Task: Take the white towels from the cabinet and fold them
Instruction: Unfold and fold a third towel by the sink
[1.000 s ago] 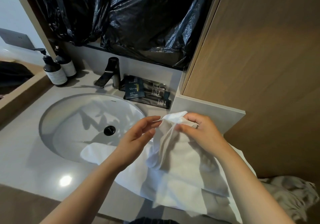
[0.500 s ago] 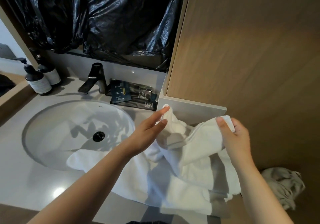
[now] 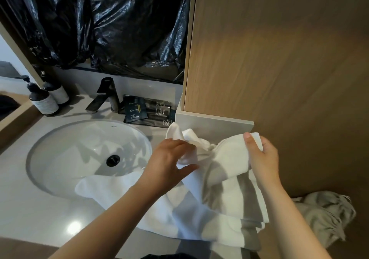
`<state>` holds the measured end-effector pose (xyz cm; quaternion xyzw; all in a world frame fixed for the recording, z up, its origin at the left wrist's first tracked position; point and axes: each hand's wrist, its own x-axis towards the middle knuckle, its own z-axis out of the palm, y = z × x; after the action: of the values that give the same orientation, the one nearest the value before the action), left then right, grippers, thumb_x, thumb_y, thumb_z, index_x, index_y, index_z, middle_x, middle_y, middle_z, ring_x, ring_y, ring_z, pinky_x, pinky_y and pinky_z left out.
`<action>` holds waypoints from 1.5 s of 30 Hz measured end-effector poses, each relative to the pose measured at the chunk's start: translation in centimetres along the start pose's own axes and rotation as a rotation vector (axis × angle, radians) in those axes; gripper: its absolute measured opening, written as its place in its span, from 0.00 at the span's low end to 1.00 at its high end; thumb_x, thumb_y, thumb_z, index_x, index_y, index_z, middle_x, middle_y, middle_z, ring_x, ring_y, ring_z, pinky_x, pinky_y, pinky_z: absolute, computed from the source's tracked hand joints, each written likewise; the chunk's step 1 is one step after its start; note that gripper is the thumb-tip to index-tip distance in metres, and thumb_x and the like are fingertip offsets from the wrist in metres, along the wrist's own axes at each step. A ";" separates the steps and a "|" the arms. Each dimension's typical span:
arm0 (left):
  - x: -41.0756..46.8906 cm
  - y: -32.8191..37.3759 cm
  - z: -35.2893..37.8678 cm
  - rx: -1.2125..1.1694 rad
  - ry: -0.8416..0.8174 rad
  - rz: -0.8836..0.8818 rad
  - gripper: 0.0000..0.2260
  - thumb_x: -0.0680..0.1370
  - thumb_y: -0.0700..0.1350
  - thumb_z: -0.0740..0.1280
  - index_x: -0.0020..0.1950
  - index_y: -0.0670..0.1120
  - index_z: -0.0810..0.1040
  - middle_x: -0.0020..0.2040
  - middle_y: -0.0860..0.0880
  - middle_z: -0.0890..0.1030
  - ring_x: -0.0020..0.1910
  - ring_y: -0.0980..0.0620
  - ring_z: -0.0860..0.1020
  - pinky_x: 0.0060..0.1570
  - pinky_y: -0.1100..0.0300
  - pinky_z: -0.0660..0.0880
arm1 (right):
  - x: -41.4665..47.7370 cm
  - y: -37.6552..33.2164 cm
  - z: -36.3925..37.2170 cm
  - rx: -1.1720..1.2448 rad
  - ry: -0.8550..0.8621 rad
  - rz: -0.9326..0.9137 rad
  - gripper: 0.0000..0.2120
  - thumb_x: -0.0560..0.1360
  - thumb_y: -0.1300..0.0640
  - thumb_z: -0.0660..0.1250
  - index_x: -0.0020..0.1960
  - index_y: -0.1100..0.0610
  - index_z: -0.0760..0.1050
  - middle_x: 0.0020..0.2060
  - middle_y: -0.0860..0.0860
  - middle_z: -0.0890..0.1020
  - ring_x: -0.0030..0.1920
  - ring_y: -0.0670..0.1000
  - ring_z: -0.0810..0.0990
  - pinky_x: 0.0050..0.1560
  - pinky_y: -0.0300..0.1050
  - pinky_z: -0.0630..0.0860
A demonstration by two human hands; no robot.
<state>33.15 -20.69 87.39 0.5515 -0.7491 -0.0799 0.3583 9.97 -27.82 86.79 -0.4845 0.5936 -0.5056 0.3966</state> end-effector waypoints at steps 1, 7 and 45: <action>0.2 0.3 0.1 0.010 0.015 0.002 0.15 0.68 0.44 0.78 0.52 0.42 0.83 0.46 0.47 0.84 0.43 0.43 0.80 0.45 0.53 0.77 | 0.0 -0.2 0.1 0.002 -0.014 -0.013 0.11 0.78 0.50 0.67 0.45 0.57 0.79 0.38 0.51 0.83 0.39 0.46 0.79 0.39 0.42 0.74; -0.6 0.4 -0.9 -0.037 -0.020 -0.125 0.11 0.79 0.48 0.63 0.42 0.44 0.82 0.34 0.49 0.80 0.35 0.50 0.77 0.36 0.53 0.74 | 0.4 -0.9 0.1 0.032 -0.113 -0.092 0.10 0.78 0.50 0.67 0.45 0.57 0.79 0.36 0.50 0.81 0.37 0.45 0.77 0.39 0.44 0.72; -3.0 -6.4 -2.4 -0.639 -0.134 -0.827 0.22 0.73 0.56 0.71 0.42 0.36 0.81 0.34 0.46 0.76 0.36 0.53 0.74 0.40 0.59 0.68 | -4.0 1.7 9.6 -0.640 -0.628 -0.566 0.08 0.79 0.53 0.64 0.49 0.58 0.77 0.48 0.49 0.80 0.50 0.52 0.75 0.53 0.47 0.70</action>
<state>39.97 -19.77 84.53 0.6580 -0.4285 -0.4740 0.3985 19.72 -25.96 83.34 -0.8507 0.4169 -0.2169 0.2356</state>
